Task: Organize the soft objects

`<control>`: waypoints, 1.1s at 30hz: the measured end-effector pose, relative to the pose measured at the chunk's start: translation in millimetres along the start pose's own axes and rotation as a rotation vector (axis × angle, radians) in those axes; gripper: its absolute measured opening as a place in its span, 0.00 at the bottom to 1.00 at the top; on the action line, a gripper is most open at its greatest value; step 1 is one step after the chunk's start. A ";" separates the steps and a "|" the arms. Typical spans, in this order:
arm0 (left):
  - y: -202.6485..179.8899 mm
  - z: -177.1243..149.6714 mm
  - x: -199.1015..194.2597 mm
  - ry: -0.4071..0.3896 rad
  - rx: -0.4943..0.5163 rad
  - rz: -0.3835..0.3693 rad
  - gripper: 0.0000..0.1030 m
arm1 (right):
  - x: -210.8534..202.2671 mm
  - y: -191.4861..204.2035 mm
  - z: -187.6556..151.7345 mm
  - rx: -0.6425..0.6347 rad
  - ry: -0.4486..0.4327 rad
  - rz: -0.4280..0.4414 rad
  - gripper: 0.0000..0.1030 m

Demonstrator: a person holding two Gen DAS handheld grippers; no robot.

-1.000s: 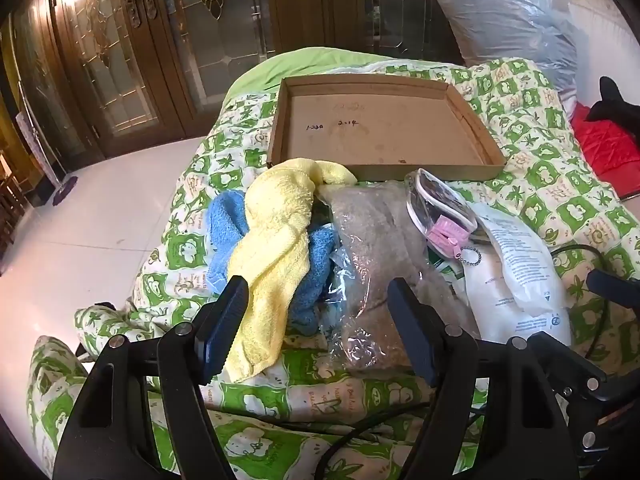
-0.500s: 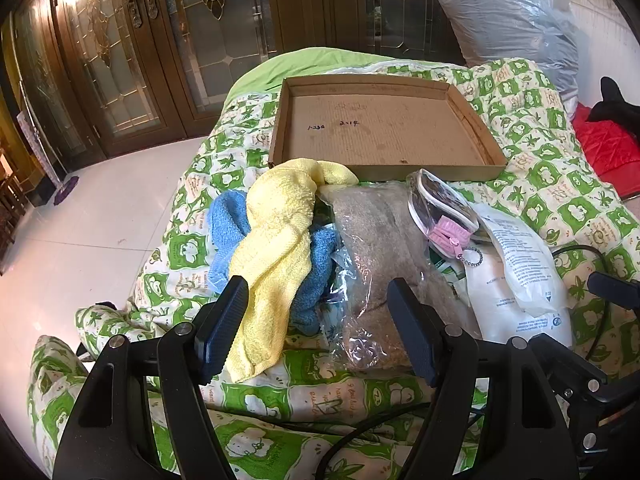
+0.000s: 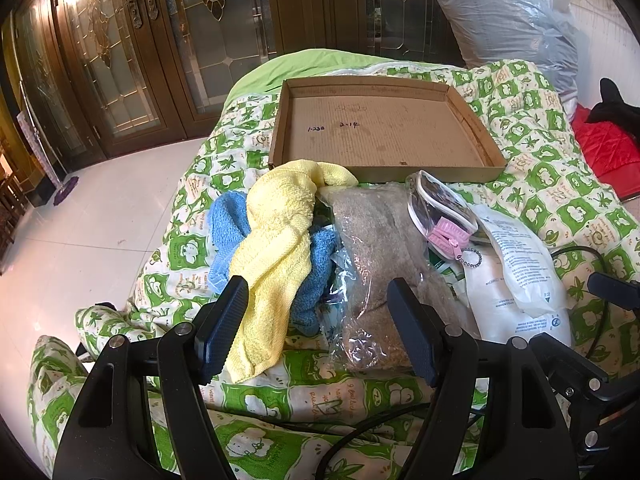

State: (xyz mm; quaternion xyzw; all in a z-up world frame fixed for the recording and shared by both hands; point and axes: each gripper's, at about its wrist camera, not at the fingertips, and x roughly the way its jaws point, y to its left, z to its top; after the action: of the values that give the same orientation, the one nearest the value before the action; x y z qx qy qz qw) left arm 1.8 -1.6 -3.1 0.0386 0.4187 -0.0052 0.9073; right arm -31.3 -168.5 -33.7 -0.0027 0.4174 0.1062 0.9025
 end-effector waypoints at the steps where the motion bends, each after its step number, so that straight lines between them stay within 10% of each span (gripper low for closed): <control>1: 0.0 -0.1 0.0 0.000 0.000 0.000 0.71 | 0.2 0.2 0.1 0.000 0.000 0.000 1.00; 33: -0.1 -0.6 -0.5 -0.003 -0.001 0.000 0.71 | -1.7 -4.3 1.8 0.029 -0.005 -0.002 1.00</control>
State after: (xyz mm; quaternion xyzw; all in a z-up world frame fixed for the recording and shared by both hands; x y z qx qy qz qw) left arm 1.1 -1.6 -3.2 0.0381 0.4171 -0.0052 0.9080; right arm -30.2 -172.9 -31.6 0.0103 0.4167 0.0991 0.9036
